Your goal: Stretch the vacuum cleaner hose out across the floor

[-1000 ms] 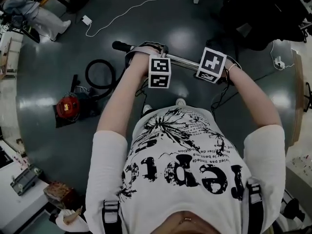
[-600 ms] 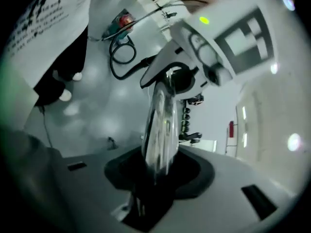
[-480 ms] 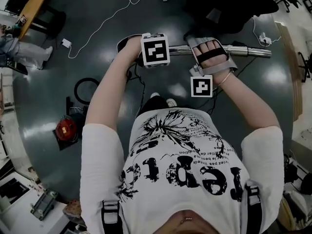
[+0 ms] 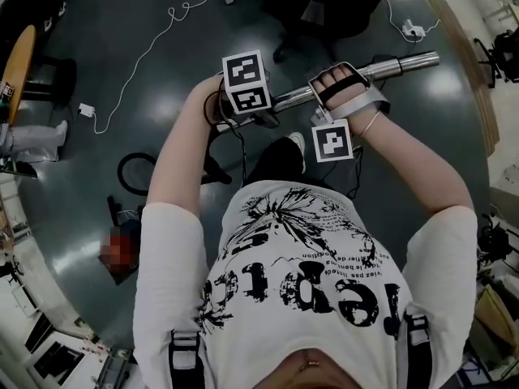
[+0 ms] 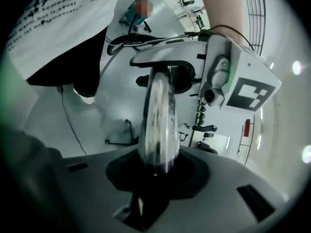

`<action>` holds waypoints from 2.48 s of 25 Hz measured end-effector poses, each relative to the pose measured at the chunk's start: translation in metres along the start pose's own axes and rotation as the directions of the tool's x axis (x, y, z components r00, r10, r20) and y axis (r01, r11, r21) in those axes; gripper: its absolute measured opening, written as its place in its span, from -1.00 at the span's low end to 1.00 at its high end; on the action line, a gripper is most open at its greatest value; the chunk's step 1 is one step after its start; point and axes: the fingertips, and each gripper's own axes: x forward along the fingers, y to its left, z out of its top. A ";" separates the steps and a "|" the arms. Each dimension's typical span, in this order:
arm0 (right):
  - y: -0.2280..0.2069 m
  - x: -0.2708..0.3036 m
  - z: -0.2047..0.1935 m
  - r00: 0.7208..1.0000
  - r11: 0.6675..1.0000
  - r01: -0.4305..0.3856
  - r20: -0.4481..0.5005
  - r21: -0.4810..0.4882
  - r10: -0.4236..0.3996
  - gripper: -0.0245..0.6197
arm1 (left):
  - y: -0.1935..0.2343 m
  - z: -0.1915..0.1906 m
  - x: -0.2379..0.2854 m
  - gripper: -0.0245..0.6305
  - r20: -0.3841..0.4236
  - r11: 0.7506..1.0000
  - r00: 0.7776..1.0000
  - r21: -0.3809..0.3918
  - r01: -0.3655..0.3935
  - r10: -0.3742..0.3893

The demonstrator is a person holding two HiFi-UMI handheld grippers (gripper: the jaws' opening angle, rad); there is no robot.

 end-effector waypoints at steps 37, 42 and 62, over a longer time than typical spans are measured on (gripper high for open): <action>0.197 -0.013 -0.304 0.244 0.102 -0.911 0.324 0.399 0.914 -0.57 | 0.204 0.296 0.097 0.15 0.347 0.417 0.368 -0.078 -0.905 0.863; 0.254 -0.059 -0.360 0.105 -0.077 -0.904 0.392 0.421 0.914 -0.57 | 0.206 0.355 0.134 -0.22 0.218 0.123 0.152 0.140 -0.982 0.964; 0.264 -0.094 -0.529 0.878 0.877 -0.476 -0.017 0.064 0.478 -0.40 | 0.223 0.502 0.200 -0.70 -0.075 0.413 0.407 0.216 -0.885 0.910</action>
